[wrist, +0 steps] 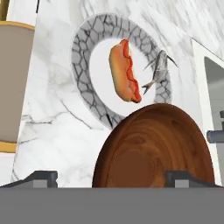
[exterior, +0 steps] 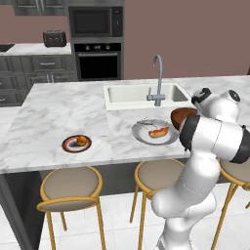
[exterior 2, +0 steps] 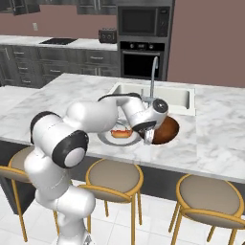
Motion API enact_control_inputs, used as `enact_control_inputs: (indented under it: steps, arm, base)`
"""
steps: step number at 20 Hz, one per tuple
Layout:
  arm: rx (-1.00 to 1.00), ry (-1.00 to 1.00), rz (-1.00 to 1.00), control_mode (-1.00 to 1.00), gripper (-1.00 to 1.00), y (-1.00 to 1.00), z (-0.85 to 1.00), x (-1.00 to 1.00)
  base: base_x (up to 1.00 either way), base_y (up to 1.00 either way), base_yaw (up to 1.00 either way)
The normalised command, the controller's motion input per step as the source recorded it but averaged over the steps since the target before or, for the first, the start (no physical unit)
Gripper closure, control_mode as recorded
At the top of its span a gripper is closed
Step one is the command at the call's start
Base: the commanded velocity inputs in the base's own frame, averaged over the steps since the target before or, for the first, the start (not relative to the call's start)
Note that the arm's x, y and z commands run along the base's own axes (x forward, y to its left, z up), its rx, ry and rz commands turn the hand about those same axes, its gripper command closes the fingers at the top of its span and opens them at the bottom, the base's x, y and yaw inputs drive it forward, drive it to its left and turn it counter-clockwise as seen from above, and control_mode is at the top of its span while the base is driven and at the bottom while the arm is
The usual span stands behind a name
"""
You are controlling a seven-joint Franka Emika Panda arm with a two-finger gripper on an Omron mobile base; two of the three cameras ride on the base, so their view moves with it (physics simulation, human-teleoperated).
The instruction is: Take the smaller bowl and place it next to the appetizer plate on the dining counter , and place the larger bowl next to the plate with cooked food.
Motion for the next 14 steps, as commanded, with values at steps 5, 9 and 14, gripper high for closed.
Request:
enact_control_inputs:
  steps: [5, 9, 14]
  arm:
    - [0.0, -0.01, 0.01, -1.0, -1.0, 0.38, 1.0, -0.41]
    - [0.0, 0.03, -0.08, -1.0, -1.0, 0.94, 1.0, -0.34]
    - [0.06, 0.12, -0.37, -1.0, -1.0, 0.98, 0.8, -0.31]
  base:
    - [0.0, 0.0, 0.0]
    - [0.0, 0.0, 0.0]
    - [0.0, 0.0, 0.0]
